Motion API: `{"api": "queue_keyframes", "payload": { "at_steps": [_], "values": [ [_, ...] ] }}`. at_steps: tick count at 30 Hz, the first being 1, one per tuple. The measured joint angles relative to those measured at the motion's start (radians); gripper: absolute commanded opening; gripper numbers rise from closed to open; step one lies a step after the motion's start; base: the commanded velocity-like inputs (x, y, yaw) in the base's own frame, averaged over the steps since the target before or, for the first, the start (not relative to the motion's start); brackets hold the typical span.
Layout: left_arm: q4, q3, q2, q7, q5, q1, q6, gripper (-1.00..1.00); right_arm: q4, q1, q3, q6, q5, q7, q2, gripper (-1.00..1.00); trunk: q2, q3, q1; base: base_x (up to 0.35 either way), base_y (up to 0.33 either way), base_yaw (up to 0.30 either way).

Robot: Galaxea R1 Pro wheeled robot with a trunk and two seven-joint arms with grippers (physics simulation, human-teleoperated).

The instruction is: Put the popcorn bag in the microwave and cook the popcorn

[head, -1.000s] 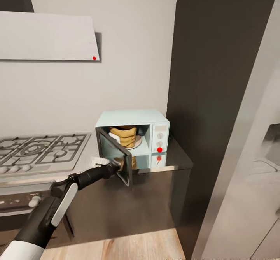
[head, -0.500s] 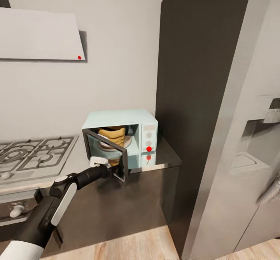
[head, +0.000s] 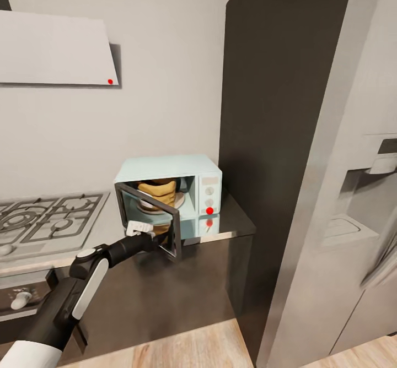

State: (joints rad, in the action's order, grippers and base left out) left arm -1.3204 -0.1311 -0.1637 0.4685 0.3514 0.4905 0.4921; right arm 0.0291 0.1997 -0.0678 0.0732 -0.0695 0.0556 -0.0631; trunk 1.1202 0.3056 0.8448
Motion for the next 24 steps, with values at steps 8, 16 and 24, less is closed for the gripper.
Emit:
{"api": "queue_keyframes", "payload": {
  "at_steps": [8,16,24],
  "values": [
    [-0.005,0.030,0.007,0.004,-0.053,0.000,-0.005,1.00,0.000,0.001,-0.004,0.001,0.007,0.000,-0.001,1.00,0.000,0.000,0.000,0.000,0.000,-0.145],
    [-0.009,0.086,0.031,-0.001,0.023,0.000,0.000,1.00,0.000,0.001,-0.004,0.000,0.007,0.000,-0.002,1.00,0.000,0.000,0.000,0.000,0.000,-0.124],
    [-0.075,-0.053,0.034,-0.008,0.033,0.000,0.019,1.00,0.000,0.000,-0.004,0.000,0.007,0.000,-0.004,1.00,0.000,0.000,0.000,0.000,0.000,-0.002]
  ]
}}
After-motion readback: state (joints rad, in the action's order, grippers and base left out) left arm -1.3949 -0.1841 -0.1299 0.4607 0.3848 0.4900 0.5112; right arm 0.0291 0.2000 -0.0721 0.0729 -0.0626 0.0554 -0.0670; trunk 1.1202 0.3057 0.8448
